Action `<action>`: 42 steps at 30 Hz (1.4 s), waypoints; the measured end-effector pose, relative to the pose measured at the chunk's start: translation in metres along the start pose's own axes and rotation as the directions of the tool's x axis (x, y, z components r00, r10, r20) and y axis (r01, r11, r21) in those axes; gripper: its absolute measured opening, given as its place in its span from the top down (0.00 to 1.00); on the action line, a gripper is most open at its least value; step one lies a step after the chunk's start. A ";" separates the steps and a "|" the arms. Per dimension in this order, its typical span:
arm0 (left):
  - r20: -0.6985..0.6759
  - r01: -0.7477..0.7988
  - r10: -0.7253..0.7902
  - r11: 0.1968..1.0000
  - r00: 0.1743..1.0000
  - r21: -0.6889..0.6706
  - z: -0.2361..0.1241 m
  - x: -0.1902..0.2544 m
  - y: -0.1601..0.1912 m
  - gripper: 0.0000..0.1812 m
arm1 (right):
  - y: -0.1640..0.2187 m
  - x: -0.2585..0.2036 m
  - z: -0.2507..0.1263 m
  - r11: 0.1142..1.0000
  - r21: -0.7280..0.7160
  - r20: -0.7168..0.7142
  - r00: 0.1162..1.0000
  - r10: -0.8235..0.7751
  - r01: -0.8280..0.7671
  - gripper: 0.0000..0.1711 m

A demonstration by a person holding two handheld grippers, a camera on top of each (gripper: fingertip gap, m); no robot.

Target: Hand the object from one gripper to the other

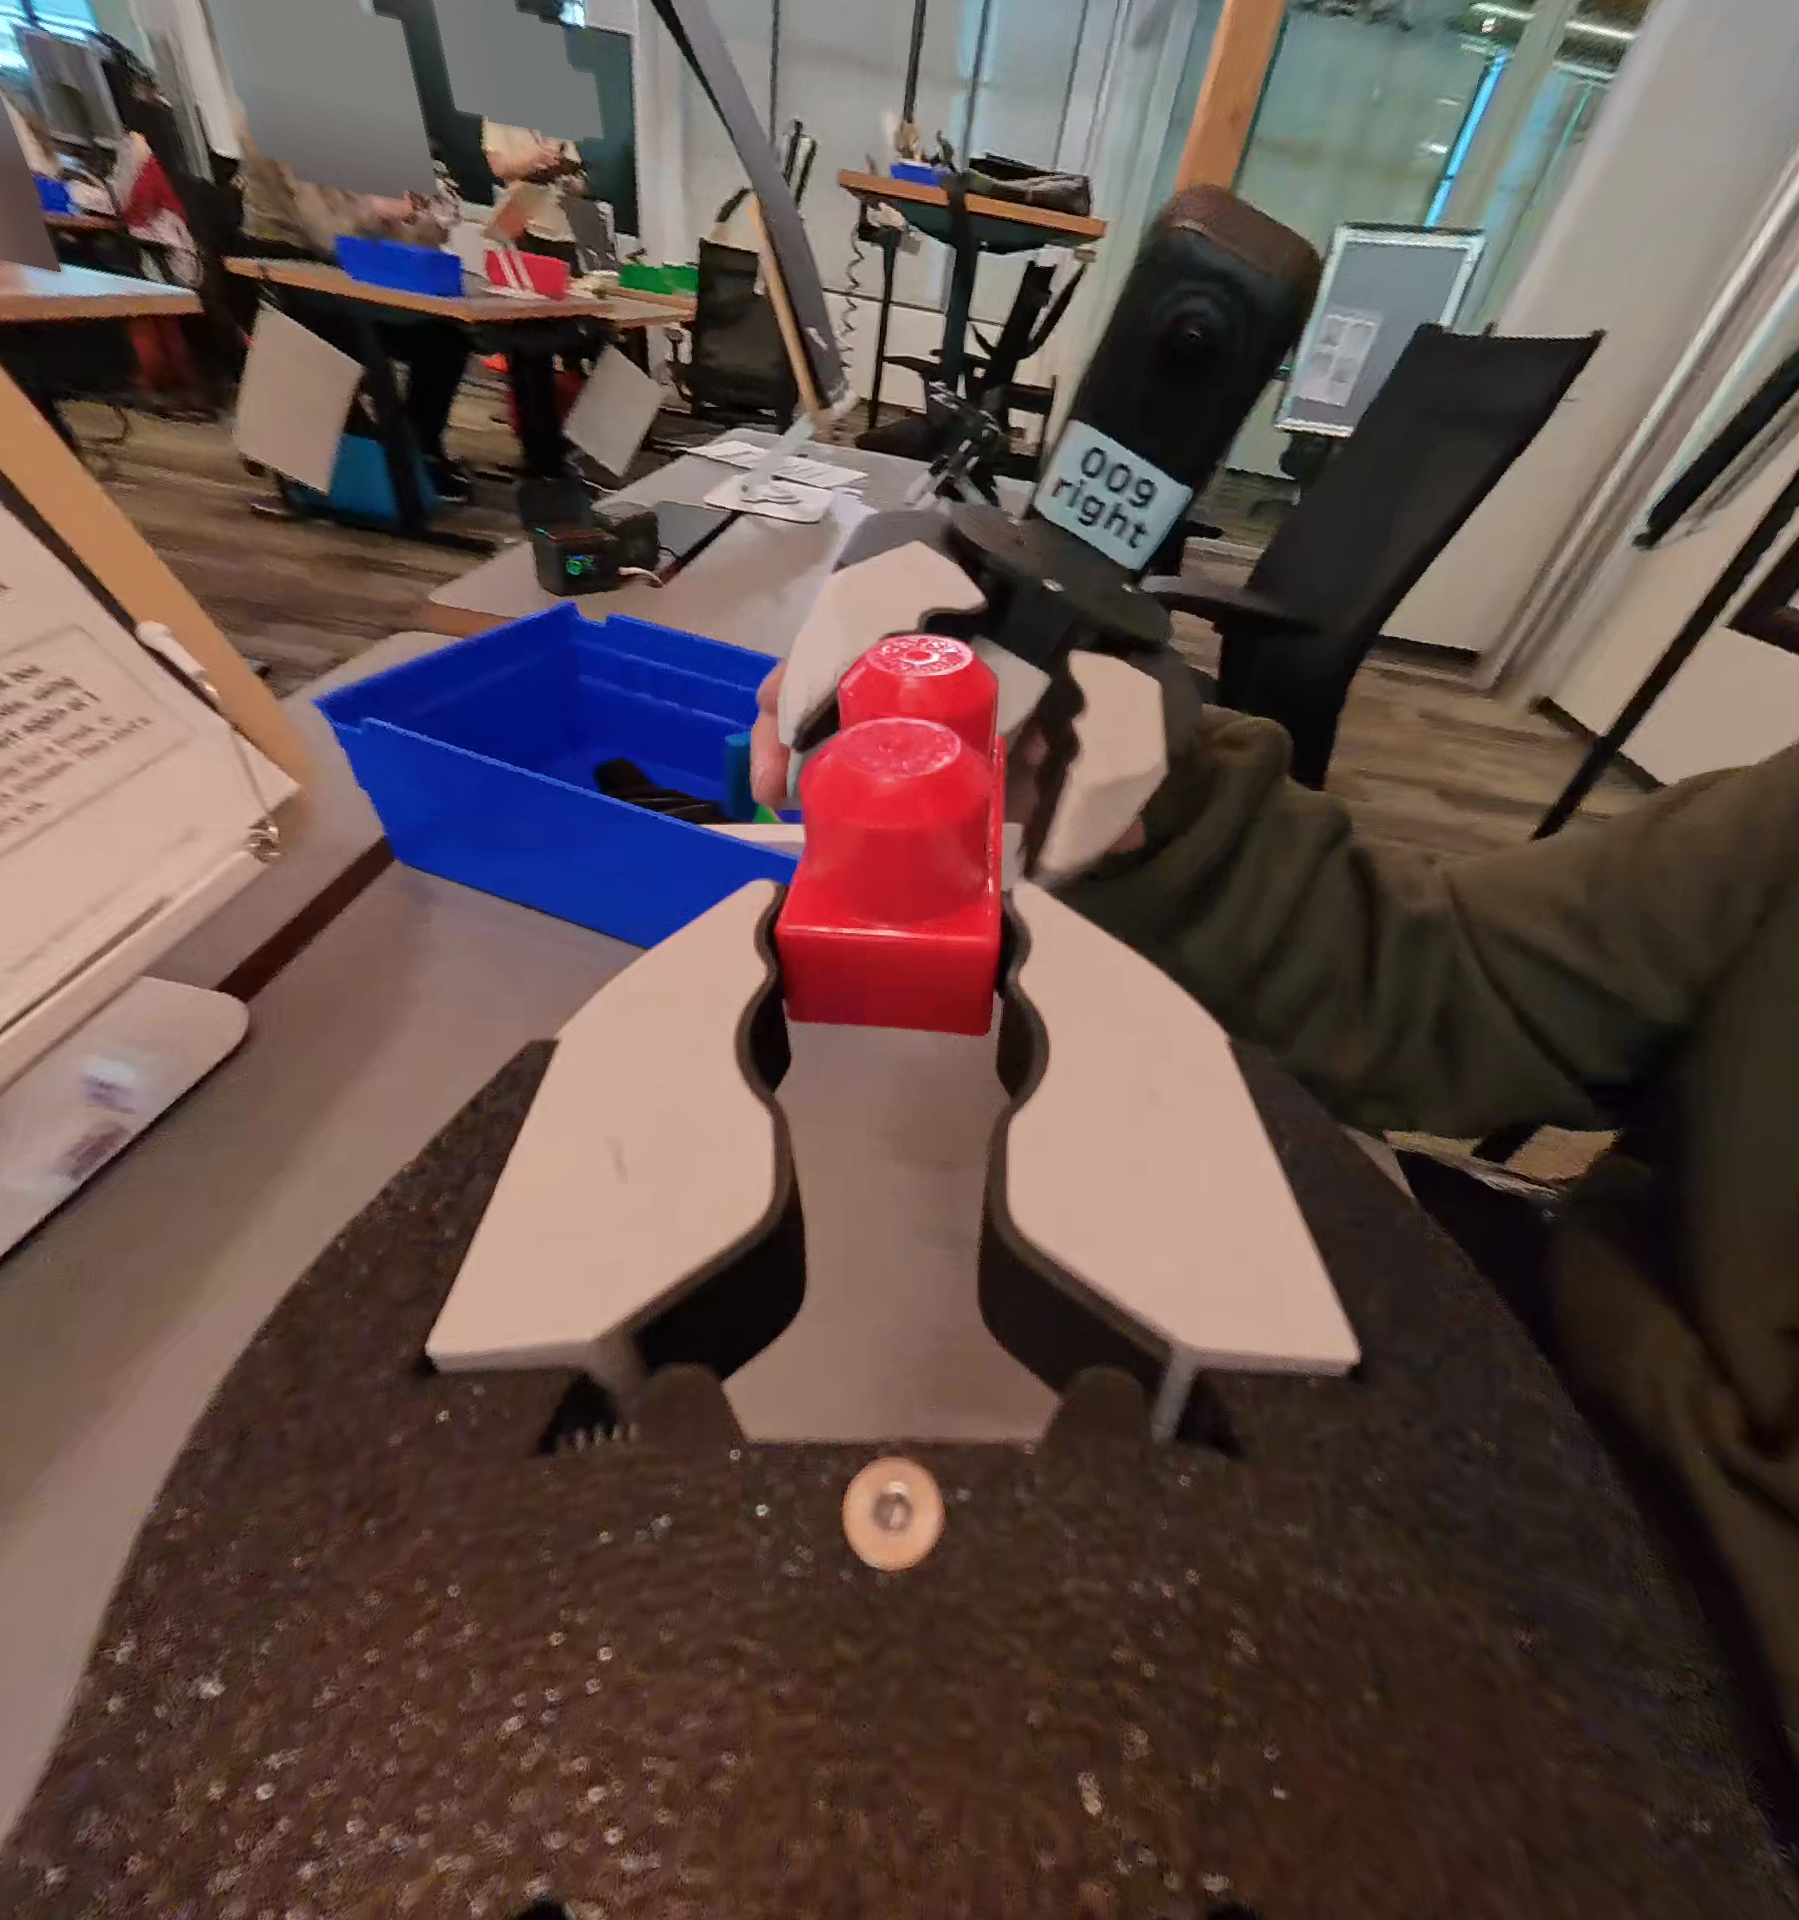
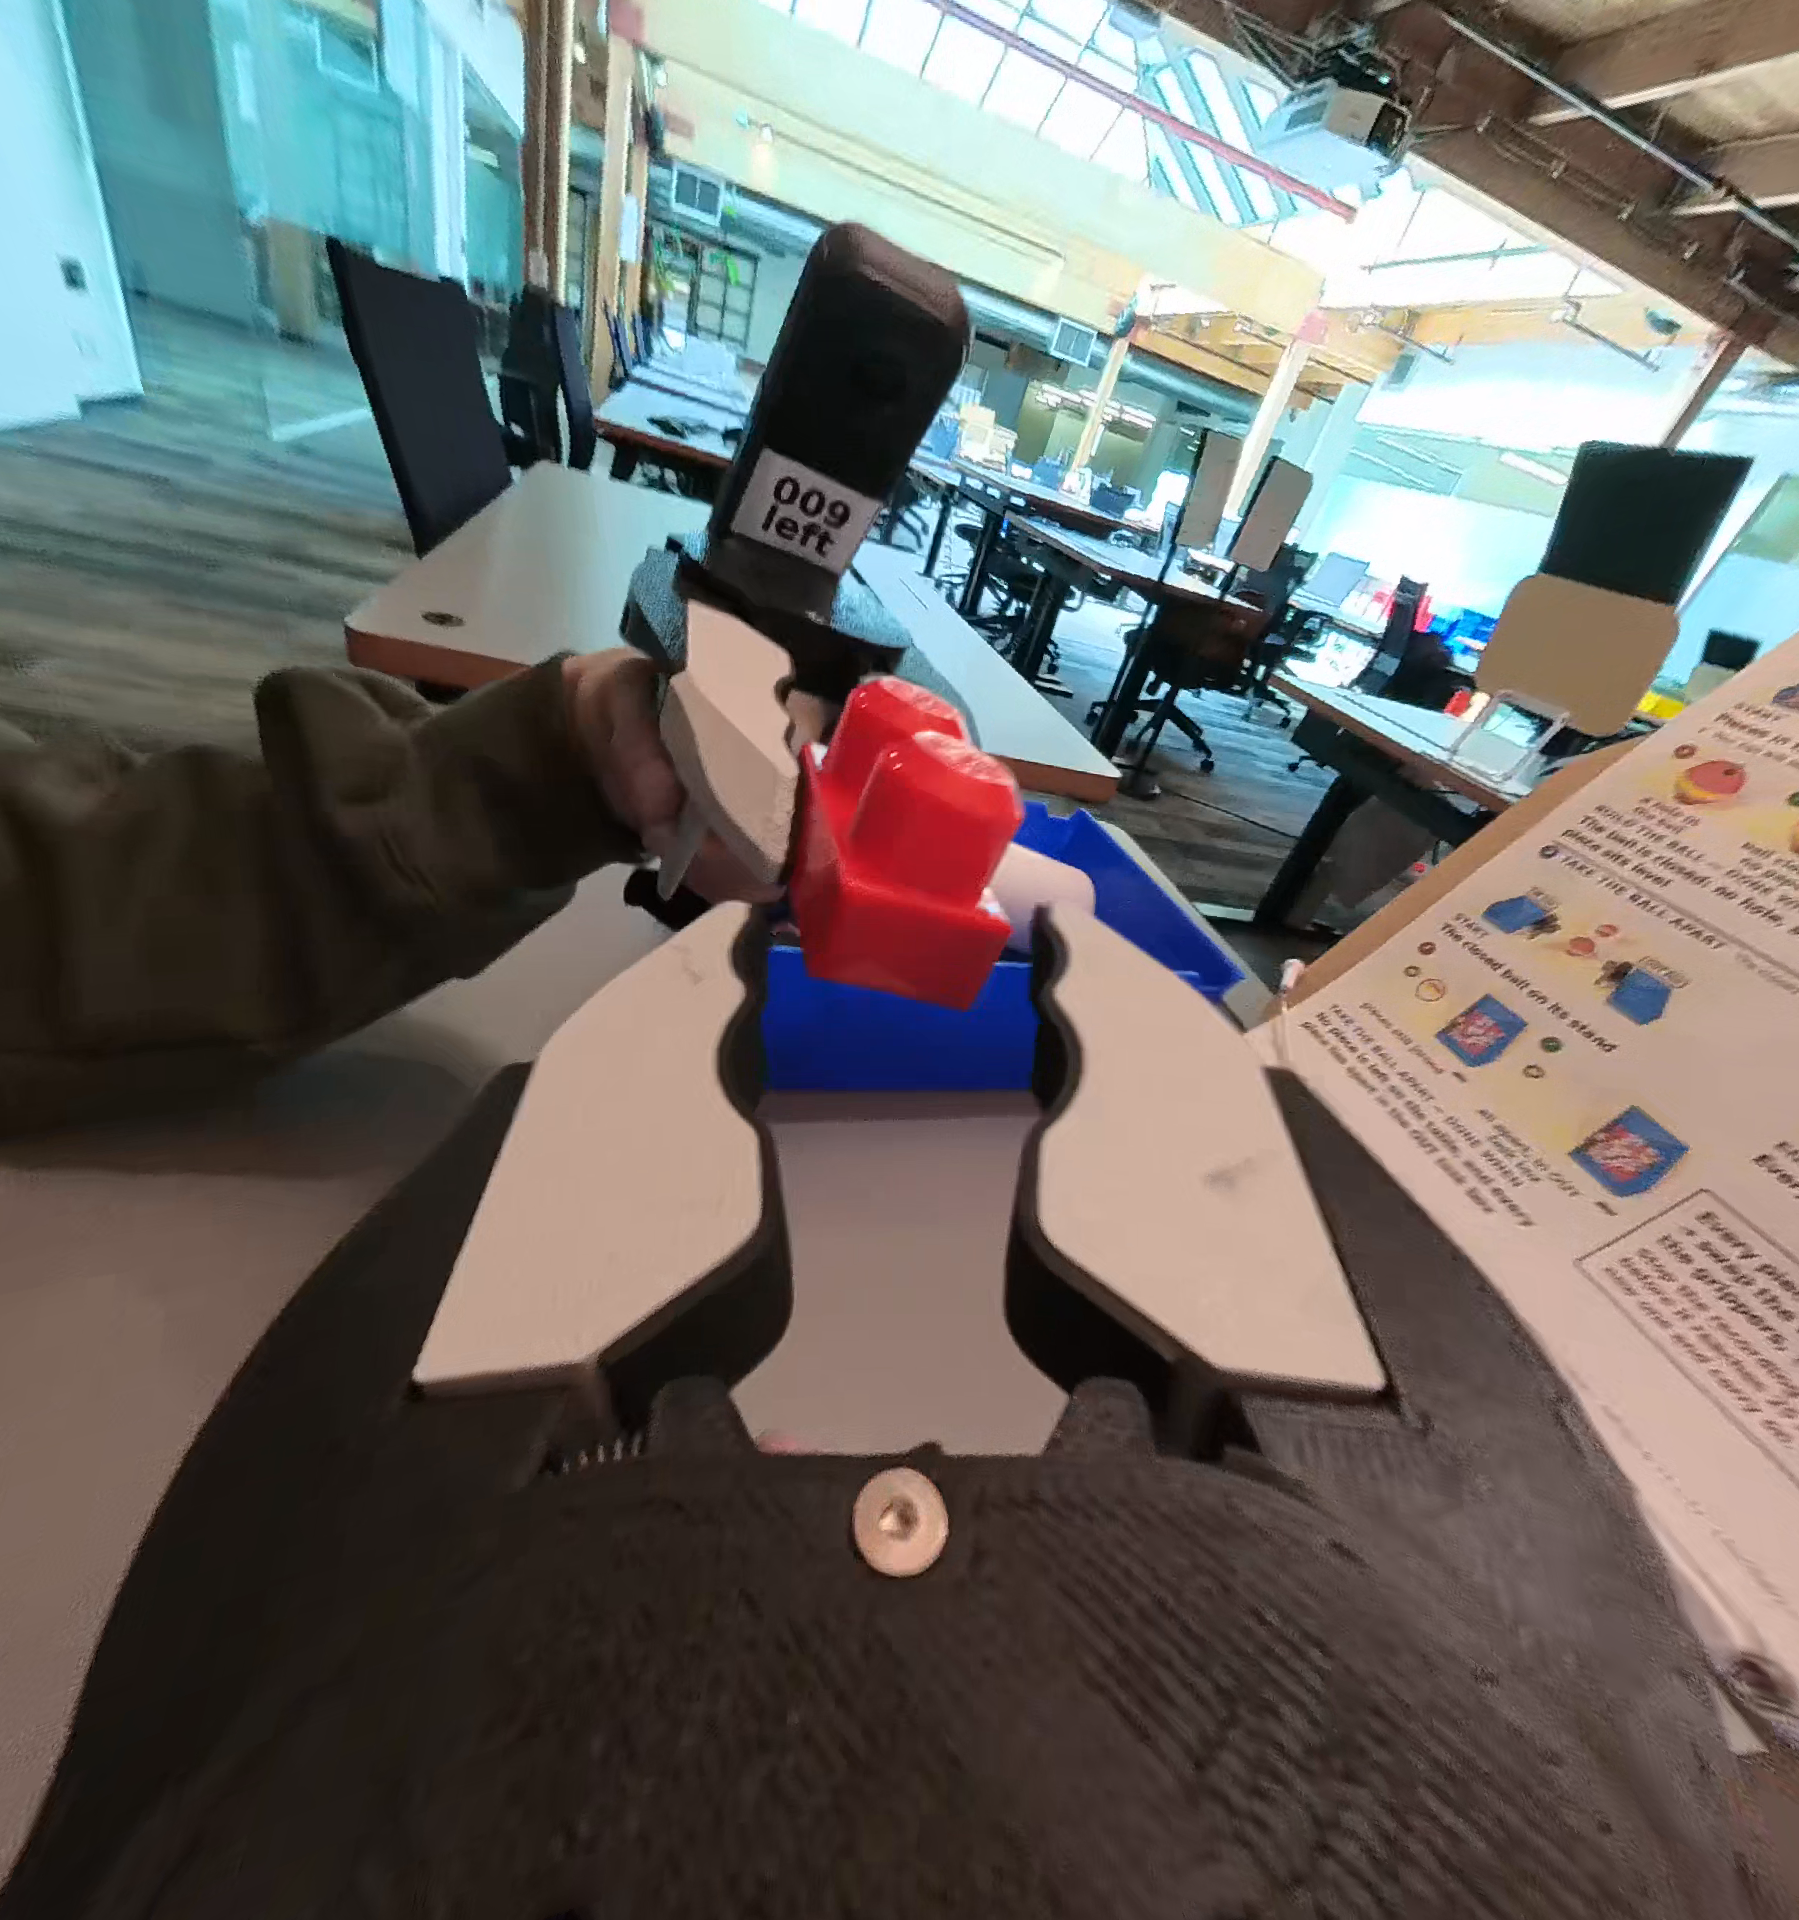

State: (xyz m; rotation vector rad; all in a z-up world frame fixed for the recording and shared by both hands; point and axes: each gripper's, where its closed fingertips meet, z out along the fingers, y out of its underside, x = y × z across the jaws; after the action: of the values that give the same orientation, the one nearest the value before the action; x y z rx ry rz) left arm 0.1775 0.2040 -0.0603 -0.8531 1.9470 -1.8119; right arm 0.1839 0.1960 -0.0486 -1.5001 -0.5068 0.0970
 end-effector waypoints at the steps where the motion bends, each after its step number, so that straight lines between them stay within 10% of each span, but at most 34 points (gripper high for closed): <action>1: -0.014 -0.002 0.002 1.000 1.000 -0.009 0.000 0.002 0.002 0.80 | -0.001 0.001 0.000 0.999 0.013 0.003 0.999 0.036 -0.036 0.72; 11: 0.112 -0.183 0.182 0.983 0.977 -0.002 -0.004 -0.011 0.001 0.76 | 0.012 0.004 0.006 0.925 -0.067 0.054 0.925 0.377 -0.373 0.80; 18: 0.282 -0.745 0.730 0.663 0.622 -0.074 -0.013 -0.002 -0.011 0.65 | 0.011 -0.004 -0.006 0.692 -0.111 0.254 0.653 0.713 -0.713 0.80; 26: 0.176 -0.782 0.794 0.605 0.581 -0.149 0.001 0.003 0.008 0.77 | 0.019 -0.020 -0.005 0.690 -0.202 0.297 0.628 0.720 -0.695 0.80; 29: 0.170 -0.680 0.697 0.717 0.696 -0.156 0.000 -0.003 0.012 0.77 | 0.021 -0.016 -0.003 0.698 -0.183 0.269 0.647 0.713 -0.693 0.80; 38: 0.180 -0.174 0.178 0.984 0.967 -0.036 -0.008 -0.020 0.003 0.77 | 0.010 0.011 -0.002 0.993 -0.011 -0.008 0.993 0.117 -0.117 0.56; 42: 0.083 0.118 -0.124 0.990 0.989 0.074 -0.009 -0.018 -0.008 0.77 | -0.006 0.008 -0.001 0.922 -0.013 -0.162 0.909 -0.383 0.386 0.56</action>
State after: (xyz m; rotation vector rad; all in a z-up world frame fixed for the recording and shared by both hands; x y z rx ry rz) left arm 0.1868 0.2224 -0.0540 -1.0302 1.8037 -1.8642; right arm 0.1896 0.1977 -0.0405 -1.3497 -0.6590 -0.3268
